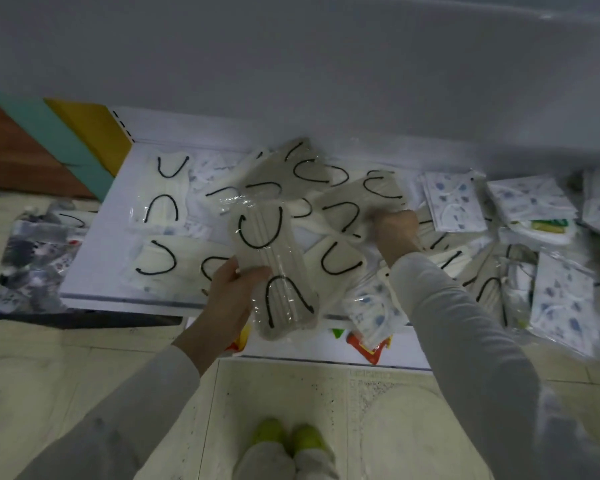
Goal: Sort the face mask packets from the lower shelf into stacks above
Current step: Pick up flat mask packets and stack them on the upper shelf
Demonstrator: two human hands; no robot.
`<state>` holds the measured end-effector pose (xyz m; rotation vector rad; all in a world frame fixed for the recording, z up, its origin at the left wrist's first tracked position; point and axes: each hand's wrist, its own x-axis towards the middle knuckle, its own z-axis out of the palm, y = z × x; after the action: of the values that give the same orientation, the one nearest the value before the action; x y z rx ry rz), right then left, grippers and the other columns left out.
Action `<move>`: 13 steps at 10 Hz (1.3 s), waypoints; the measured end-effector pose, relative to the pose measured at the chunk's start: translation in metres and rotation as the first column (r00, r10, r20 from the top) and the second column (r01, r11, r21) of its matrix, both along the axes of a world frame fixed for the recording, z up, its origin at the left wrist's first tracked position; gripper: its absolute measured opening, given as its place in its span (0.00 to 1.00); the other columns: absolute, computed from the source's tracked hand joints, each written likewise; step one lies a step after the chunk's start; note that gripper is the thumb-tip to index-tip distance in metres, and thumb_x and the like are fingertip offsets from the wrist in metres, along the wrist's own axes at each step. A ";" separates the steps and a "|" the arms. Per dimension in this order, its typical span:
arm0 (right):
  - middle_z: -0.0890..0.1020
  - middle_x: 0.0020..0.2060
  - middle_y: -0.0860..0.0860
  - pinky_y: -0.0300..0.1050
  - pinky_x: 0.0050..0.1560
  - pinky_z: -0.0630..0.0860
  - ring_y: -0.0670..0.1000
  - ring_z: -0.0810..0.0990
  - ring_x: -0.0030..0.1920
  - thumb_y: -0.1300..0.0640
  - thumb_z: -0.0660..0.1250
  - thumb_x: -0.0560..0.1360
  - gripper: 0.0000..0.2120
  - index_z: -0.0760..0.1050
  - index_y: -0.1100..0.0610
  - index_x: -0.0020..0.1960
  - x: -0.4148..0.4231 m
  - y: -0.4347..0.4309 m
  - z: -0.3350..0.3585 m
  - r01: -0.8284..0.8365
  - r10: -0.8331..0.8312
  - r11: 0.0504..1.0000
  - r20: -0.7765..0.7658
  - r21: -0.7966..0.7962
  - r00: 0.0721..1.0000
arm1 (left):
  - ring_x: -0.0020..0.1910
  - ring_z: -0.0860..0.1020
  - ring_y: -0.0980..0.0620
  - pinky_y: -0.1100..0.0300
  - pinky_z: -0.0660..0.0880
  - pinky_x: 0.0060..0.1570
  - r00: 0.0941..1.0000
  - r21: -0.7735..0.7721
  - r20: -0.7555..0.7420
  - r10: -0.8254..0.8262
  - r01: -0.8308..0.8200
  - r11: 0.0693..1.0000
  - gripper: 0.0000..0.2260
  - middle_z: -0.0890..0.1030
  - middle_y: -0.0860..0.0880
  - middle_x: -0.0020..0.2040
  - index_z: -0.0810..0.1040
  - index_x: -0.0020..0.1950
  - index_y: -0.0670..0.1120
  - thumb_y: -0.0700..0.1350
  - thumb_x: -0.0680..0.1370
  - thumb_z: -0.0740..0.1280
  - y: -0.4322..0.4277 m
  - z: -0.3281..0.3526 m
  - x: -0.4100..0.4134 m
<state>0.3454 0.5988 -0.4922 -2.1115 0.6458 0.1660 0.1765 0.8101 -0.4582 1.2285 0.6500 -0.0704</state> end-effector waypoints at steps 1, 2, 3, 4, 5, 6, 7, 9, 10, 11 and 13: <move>0.79 0.59 0.57 0.43 0.48 0.72 0.57 0.78 0.59 0.56 0.61 0.78 0.15 0.75 0.61 0.62 0.003 -0.002 0.005 0.118 -0.117 0.993 -0.062 0.010 0.991 | 0.48 0.81 0.42 0.44 0.77 0.54 1.000 0.015 -0.004 -0.007 0.008 1.000 0.09 0.82 0.42 0.46 0.78 0.53 0.39 0.32 0.75 0.65 -0.002 0.001 0.001; 0.80 0.55 0.59 0.45 0.49 0.74 0.58 0.79 0.53 0.58 0.61 0.77 0.10 0.77 0.60 0.54 0.004 -0.007 0.013 0.219 -0.216 0.975 -0.090 0.030 0.972 | 0.48 0.80 0.42 0.43 0.76 0.55 1.000 0.010 -0.006 -0.002 0.002 1.000 0.09 0.82 0.42 0.47 0.78 0.54 0.38 0.32 0.75 0.64 -0.005 0.003 0.003; 0.80 0.49 0.57 0.50 0.51 0.78 0.57 0.78 0.47 0.62 0.56 0.77 0.08 0.74 0.59 0.48 0.007 -0.013 0.014 0.240 -0.243 0.943 -0.017 0.229 0.970 | 0.50 0.79 0.41 0.43 0.76 0.57 1.000 -0.020 -0.015 0.006 -0.006 1.000 0.09 0.81 0.41 0.48 0.77 0.54 0.39 0.32 0.75 0.64 -0.009 0.005 0.005; 0.77 0.44 0.54 0.48 0.45 0.78 0.53 0.76 0.42 0.65 0.54 0.77 0.11 0.73 0.57 0.53 0.003 -0.021 0.021 0.207 -0.257 0.895 0.077 0.396 0.963 | 0.48 0.79 0.42 0.42 0.76 0.56 1.000 -0.034 -0.021 0.012 -0.013 0.999 0.09 0.81 0.42 0.47 0.78 0.52 0.42 0.32 0.76 0.63 -0.013 0.005 0.007; 0.73 0.33 0.52 0.41 0.33 0.69 0.49 0.71 0.32 0.69 0.55 0.75 0.12 0.72 0.55 0.44 -0.007 -0.026 0.033 0.076 -0.180 0.855 0.157 0.513 0.971 | 0.45 0.79 0.44 0.42 0.74 0.56 0.998 -0.041 -0.029 0.049 -0.051 0.998 0.09 0.80 0.44 0.44 0.77 0.49 0.43 0.31 0.76 0.62 -0.015 0.006 0.008; 0.71 0.30 0.50 0.39 0.31 0.66 0.47 0.69 0.29 0.68 0.58 0.74 0.12 0.73 0.53 0.43 -0.018 -0.030 0.048 -0.040 -0.081 0.843 0.200 0.536 0.976 | 0.45 0.77 0.44 0.44 0.74 0.55 0.996 -0.054 -0.036 0.078 -0.080 0.995 0.08 0.79 0.44 0.44 0.76 0.49 0.43 0.32 0.77 0.61 -0.019 0.008 0.007; 0.75 0.31 0.50 0.38 0.32 0.69 0.47 0.73 0.32 0.68 0.61 0.74 0.11 0.77 0.54 0.44 -0.034 -0.024 0.070 -0.185 0.068 0.829 0.232 0.528 0.970 | 0.44 0.78 0.47 0.51 0.76 0.50 0.996 -0.085 -0.027 0.081 -0.083 0.993 0.08 0.80 0.45 0.43 0.76 0.49 0.43 0.32 0.77 0.60 -0.024 0.015 0.005; 0.75 0.27 0.43 0.34 0.36 0.67 0.41 0.71 0.30 0.67 0.63 0.75 0.11 0.77 0.52 0.45 -0.063 0.014 0.100 -0.528 0.460 0.804 0.275 0.275 0.844 | 0.41 0.77 0.48 0.57 0.75 0.46 0.979 -0.191 -0.048 0.196 -0.201 0.961 0.09 0.80 0.48 0.36 0.75 0.42 0.44 0.34 0.78 0.59 -0.031 0.034 0.009; 0.76 0.30 0.43 0.30 0.35 0.67 0.37 0.72 0.29 0.65 0.63 0.76 0.09 0.75 0.58 0.55 -0.080 0.032 0.094 -0.618 0.570 0.779 0.293 0.104 0.767 | 0.40 0.79 0.52 0.60 0.76 0.44 0.962 -0.370 -0.058 0.268 -0.270 0.889 0.10 0.83 0.51 0.37 0.78 0.46 0.47 0.48 0.81 0.59 -0.034 0.046 0.009; 0.79 0.44 0.50 0.30 0.44 0.69 0.45 0.76 0.43 0.63 0.63 0.77 0.09 0.75 0.60 0.57 -0.097 0.048 0.086 -0.605 0.579 0.795 0.336 -0.033 0.743 | 0.48 0.80 0.49 0.55 0.76 0.53 0.966 -0.416 -0.026 0.258 -0.245 0.876 0.11 0.85 0.49 0.44 0.79 0.52 0.47 0.50 0.80 0.60 -0.031 0.049 0.004; 0.76 0.57 0.59 0.25 0.47 0.66 0.51 0.77 0.51 0.65 0.62 0.77 0.13 0.76 0.62 0.61 -0.122 0.086 0.066 -0.622 0.612 0.775 0.371 -0.110 0.698 | 0.51 0.80 0.41 0.49 0.78 0.50 0.975 -0.131 -0.005 0.221 -0.219 0.967 0.13 0.82 0.42 0.50 0.76 0.58 0.39 0.34 0.73 0.68 -0.020 0.038 -0.016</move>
<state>0.2236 0.6843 -0.4263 -2.1772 -0.3316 0.1148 0.1604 0.7901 -0.4199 1.0241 0.7585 0.0772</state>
